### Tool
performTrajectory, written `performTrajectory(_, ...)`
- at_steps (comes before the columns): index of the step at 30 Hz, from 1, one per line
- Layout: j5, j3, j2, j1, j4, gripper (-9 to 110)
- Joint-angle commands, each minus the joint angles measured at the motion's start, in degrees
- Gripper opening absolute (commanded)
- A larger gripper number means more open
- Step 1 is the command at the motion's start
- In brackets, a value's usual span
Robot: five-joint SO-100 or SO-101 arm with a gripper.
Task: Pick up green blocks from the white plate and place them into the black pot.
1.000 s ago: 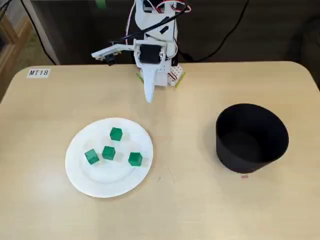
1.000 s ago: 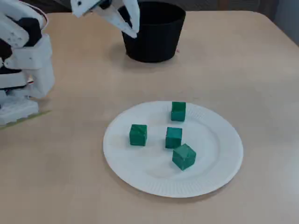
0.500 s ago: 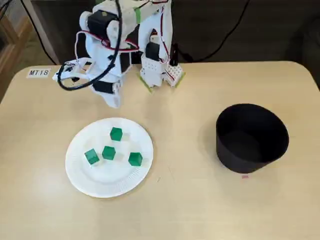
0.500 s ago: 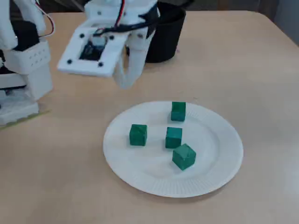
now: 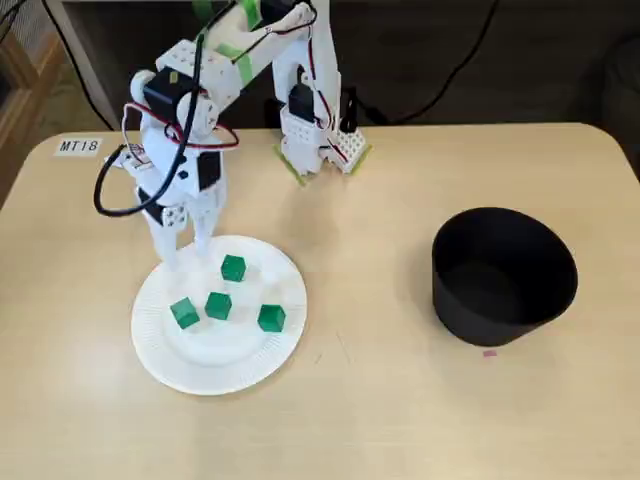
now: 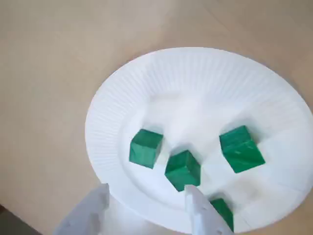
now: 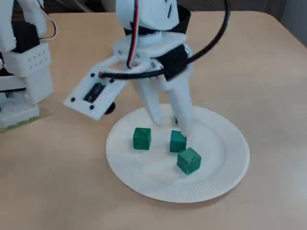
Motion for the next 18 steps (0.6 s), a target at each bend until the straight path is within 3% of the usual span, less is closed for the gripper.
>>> performTrajectory(1,2.0,-2.6,-1.1,-0.7,-0.8,26)
performTrajectory(18,5.2,-14.7,-16.1,-2.6,-2.6,26)
